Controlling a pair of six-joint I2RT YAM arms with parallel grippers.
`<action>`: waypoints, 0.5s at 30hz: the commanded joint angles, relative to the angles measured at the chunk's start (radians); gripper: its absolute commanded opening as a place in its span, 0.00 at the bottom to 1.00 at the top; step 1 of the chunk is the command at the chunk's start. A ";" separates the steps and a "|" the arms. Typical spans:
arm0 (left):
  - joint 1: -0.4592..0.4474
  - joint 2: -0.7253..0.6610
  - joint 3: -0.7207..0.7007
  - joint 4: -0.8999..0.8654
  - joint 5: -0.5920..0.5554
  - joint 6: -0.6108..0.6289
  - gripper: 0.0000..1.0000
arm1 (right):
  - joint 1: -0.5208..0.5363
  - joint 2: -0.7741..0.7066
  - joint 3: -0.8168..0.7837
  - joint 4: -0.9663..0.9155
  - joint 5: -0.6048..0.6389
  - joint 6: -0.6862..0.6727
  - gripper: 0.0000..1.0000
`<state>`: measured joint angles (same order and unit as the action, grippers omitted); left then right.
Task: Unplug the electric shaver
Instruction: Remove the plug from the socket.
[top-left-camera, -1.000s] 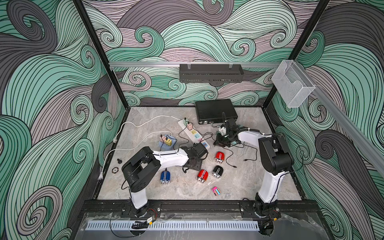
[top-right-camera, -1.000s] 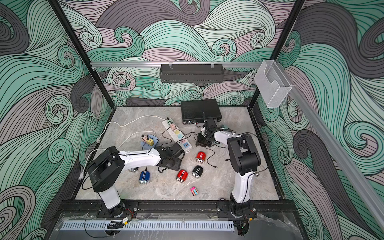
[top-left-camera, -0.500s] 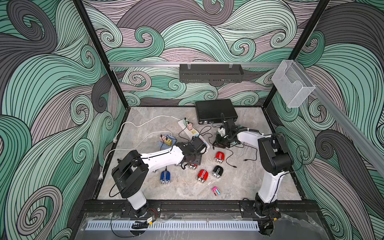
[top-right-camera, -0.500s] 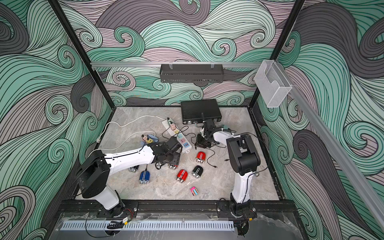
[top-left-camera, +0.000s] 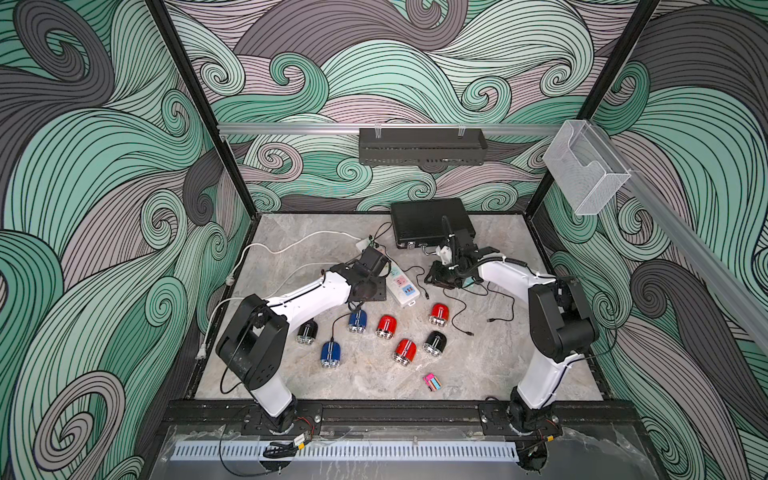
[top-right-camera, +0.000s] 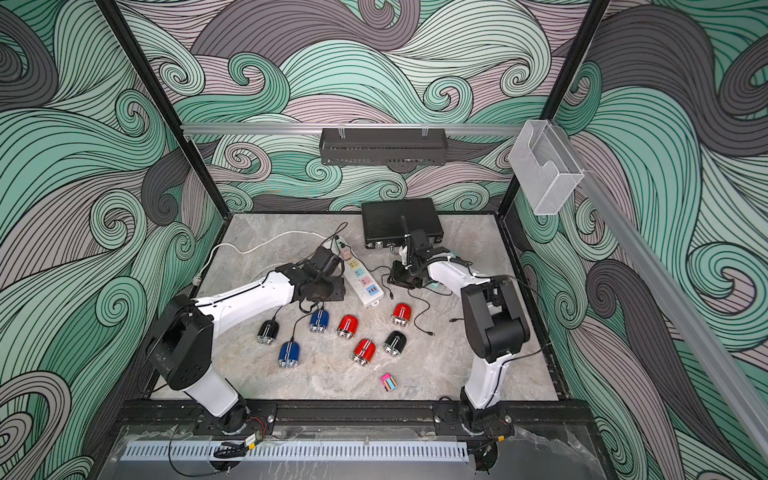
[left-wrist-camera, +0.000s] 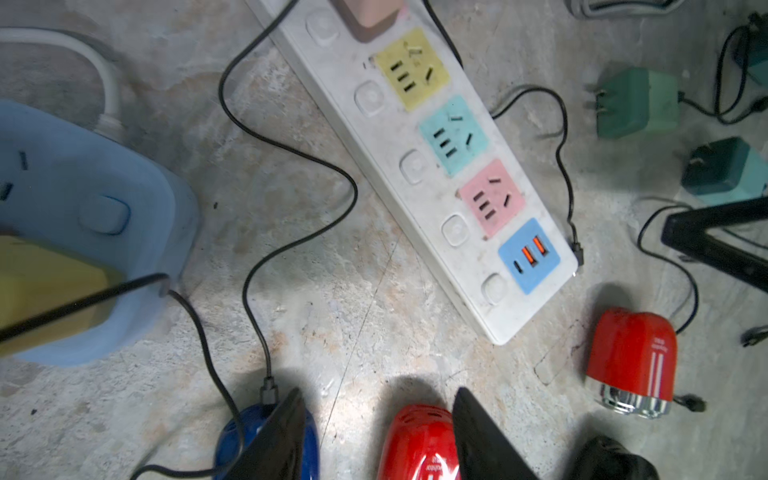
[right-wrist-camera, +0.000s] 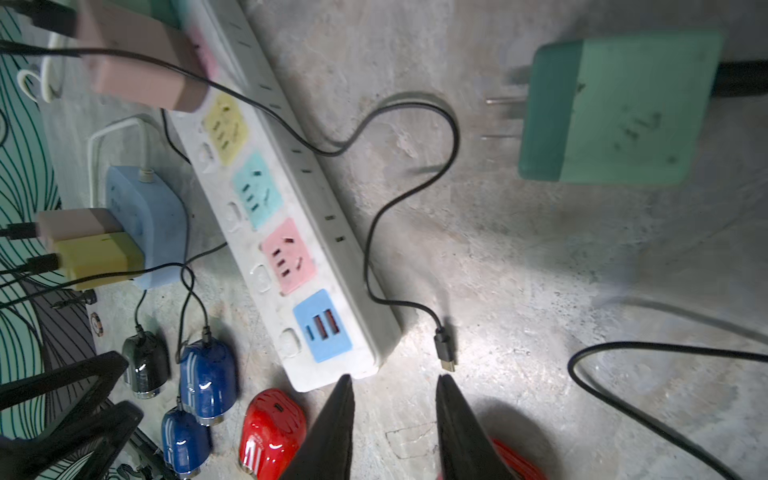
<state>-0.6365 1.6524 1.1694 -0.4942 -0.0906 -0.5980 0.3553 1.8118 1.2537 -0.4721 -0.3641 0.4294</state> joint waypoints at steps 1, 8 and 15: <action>0.032 0.019 0.054 0.008 0.057 -0.016 0.54 | 0.021 -0.023 0.054 -0.052 0.053 -0.034 0.35; 0.095 0.084 0.089 0.049 0.145 -0.070 0.52 | 0.082 0.014 0.202 -0.126 0.136 -0.071 0.38; 0.122 0.149 0.143 0.060 0.170 -0.100 0.52 | 0.160 0.097 0.378 -0.219 0.240 -0.130 0.43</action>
<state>-0.5270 1.7802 1.2633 -0.4473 0.0483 -0.6724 0.4931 1.8675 1.5803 -0.6151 -0.1963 0.3443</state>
